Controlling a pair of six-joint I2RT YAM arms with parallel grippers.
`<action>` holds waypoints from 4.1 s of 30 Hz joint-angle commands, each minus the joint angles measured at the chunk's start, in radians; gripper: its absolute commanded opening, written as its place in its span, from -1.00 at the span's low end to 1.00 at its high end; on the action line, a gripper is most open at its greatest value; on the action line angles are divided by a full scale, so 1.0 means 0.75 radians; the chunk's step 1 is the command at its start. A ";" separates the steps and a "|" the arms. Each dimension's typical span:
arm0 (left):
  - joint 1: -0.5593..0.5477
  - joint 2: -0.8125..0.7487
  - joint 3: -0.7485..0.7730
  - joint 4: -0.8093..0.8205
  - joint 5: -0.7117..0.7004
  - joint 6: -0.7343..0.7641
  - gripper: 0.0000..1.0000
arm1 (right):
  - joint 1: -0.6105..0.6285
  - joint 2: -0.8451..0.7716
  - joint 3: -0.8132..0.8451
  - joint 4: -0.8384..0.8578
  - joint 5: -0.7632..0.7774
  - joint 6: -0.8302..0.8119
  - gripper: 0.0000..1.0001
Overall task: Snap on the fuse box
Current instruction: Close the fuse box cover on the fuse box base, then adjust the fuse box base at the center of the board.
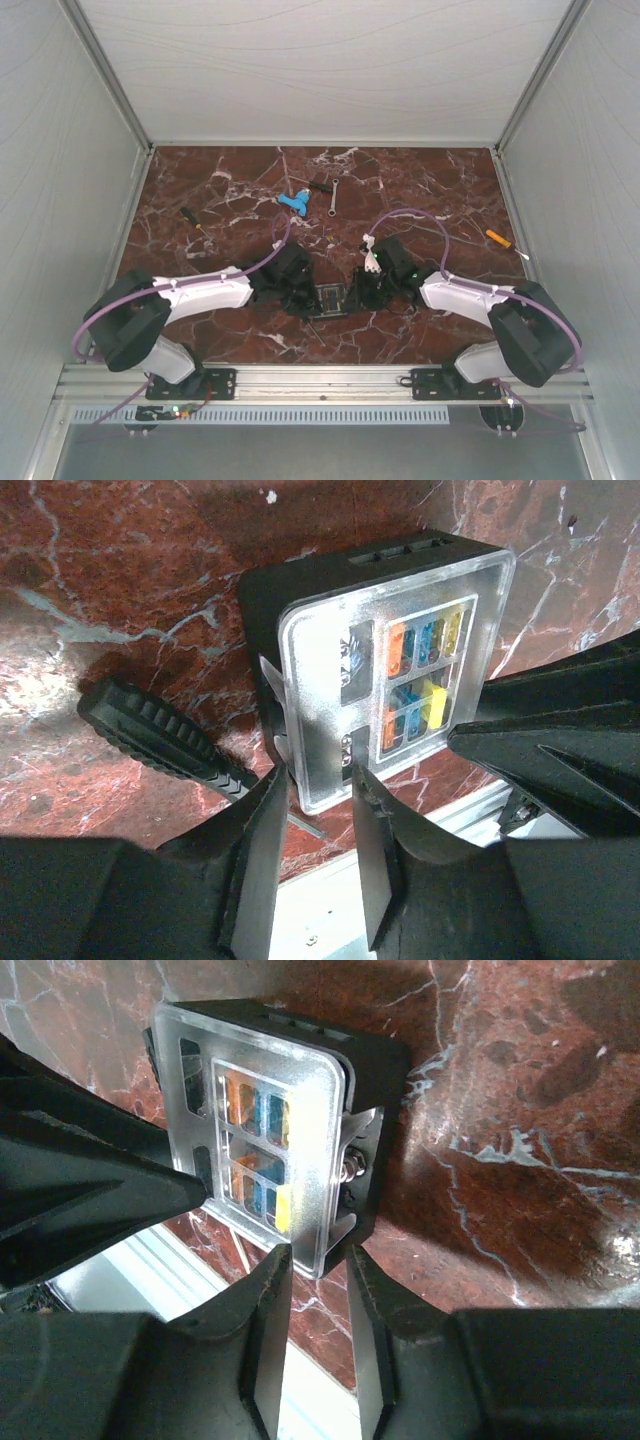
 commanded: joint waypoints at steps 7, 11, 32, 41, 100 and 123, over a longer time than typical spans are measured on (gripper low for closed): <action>-0.005 0.074 -0.064 0.059 0.044 -0.028 -0.41 | 0.008 0.084 0.001 -0.068 0.062 -0.056 -0.63; -0.007 0.071 -0.114 0.090 0.078 -0.045 -0.43 | 0.011 0.142 0.008 -0.098 0.090 -0.074 -0.67; 0.015 0.020 0.012 0.193 0.092 -0.028 -0.12 | 0.020 0.262 0.439 -0.072 0.190 -0.251 -0.51; 0.117 -0.230 0.017 -0.013 -0.084 0.104 0.36 | 0.006 0.011 0.220 -0.068 0.191 -0.159 -0.22; 0.139 0.367 0.161 0.559 0.284 -0.063 0.54 | -0.240 -0.160 -0.105 0.304 0.069 0.016 0.45; 0.366 0.206 0.235 0.280 0.180 0.430 0.09 | -0.208 0.172 -0.089 0.668 -0.050 0.270 0.04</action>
